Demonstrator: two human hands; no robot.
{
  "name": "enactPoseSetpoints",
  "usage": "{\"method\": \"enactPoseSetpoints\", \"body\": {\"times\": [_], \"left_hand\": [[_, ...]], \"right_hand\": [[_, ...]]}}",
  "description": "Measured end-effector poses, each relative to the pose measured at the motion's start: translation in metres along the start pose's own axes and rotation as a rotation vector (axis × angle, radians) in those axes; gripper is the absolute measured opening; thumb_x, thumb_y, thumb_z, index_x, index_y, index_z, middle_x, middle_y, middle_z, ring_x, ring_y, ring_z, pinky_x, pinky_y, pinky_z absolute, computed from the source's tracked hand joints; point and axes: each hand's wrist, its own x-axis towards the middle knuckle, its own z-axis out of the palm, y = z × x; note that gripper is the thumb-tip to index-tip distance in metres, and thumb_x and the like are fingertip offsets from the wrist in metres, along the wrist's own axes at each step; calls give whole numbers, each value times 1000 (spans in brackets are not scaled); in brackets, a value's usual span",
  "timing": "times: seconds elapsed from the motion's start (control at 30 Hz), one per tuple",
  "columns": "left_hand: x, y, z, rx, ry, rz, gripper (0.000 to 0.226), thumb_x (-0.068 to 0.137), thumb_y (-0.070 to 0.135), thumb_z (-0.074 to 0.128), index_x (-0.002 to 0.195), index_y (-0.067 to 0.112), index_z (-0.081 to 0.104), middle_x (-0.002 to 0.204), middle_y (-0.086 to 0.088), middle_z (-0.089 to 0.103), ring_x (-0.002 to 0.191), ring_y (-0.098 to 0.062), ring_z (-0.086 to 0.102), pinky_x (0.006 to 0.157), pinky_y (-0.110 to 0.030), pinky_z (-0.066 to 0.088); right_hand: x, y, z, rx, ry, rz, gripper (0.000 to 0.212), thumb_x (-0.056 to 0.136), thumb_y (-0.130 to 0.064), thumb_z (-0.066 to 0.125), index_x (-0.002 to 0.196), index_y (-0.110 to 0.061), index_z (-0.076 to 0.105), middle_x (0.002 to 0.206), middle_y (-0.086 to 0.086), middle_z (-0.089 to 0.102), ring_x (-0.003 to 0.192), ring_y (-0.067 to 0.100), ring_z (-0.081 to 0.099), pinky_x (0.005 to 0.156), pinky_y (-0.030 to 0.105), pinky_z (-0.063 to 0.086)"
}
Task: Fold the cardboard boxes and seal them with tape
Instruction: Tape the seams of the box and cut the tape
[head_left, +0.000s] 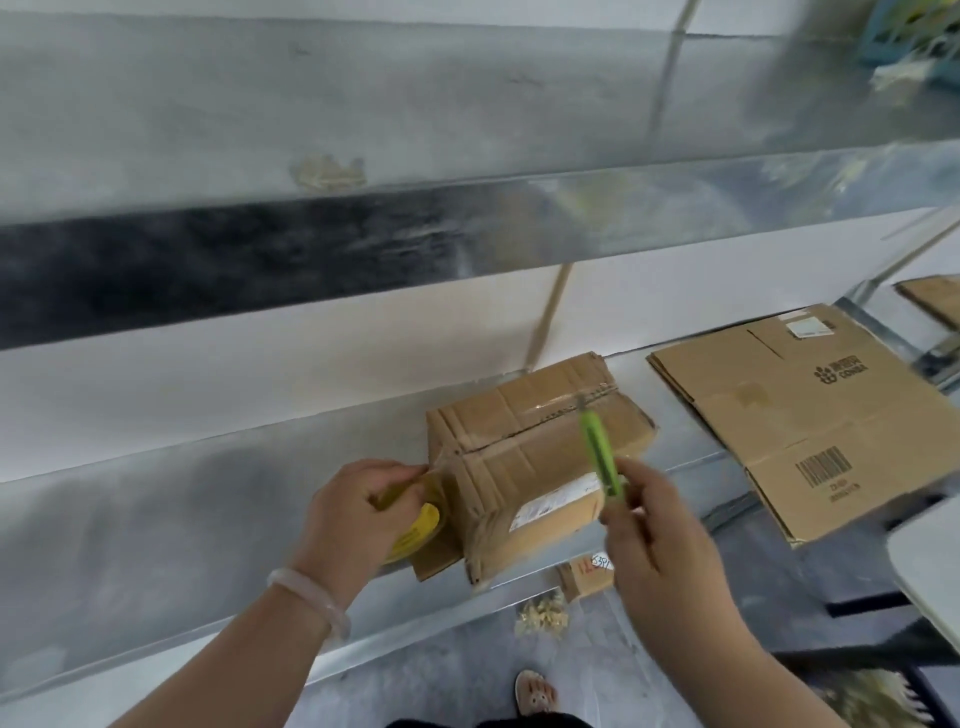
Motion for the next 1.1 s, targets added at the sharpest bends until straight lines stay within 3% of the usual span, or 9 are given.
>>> {"method": "enactPoseSetpoints", "body": {"times": [0.13, 0.33, 0.43, 0.6, 0.8, 1.1], "left_hand": [[0, -2, -1, 9, 17, -30, 15, 80, 34, 74, 79, 48, 68, 82, 25, 67, 82, 4, 60, 72, -20, 48], [0, 2, 0, -13, 21, -88, 3, 81, 33, 72, 80, 35, 71, 84, 18, 68, 82, -5, 62, 70, -23, 50], [0, 6, -1, -42, 17, -106, 2, 82, 31, 71, 83, 32, 73, 86, 17, 68, 84, -6, 62, 73, -26, 53], [0, 11, -2, -50, 5, -147, 7, 84, 31, 69, 88, 27, 73, 88, 14, 68, 84, -6, 61, 64, -14, 45], [5, 15, -4, 45, 24, -137, 9, 85, 32, 69, 90, 25, 72, 89, 13, 64, 78, -1, 54, 60, -9, 36], [6, 17, -4, 65, 12, -157, 13, 85, 35, 68, 94, 26, 71, 92, 13, 65, 79, -1, 55, 59, -9, 36]], "right_hand": [[-22, -36, 31, -276, -254, -195, 34, 100, -34, 39, 128, -54, 36, 85, -21, 49, 71, 1, 53, 57, 17, 42], [-16, -50, 64, -477, -301, -212, 52, 103, -32, 31, 148, -46, 10, 104, -16, 42, 73, 7, 49, 58, 17, 40], [-14, -53, 71, -551, -350, -143, 60, 104, -26, 35, 150, -46, 1, 121, -10, 43, 84, 11, 59, 70, 23, 51], [-8, -51, 83, -622, -374, -110, 73, 101, -15, 42, 150, -44, -4, 118, -6, 42, 90, 14, 62, 82, 27, 56], [-7, -50, 84, -658, -400, -81, 81, 99, -10, 45, 151, -43, -8, 120, -4, 41, 89, 13, 60, 83, 28, 56], [-2, -48, 92, -681, -396, -106, 79, 101, -13, 44, 151, -42, -11, 125, -3, 44, 99, 16, 61, 85, 29, 53]]}}
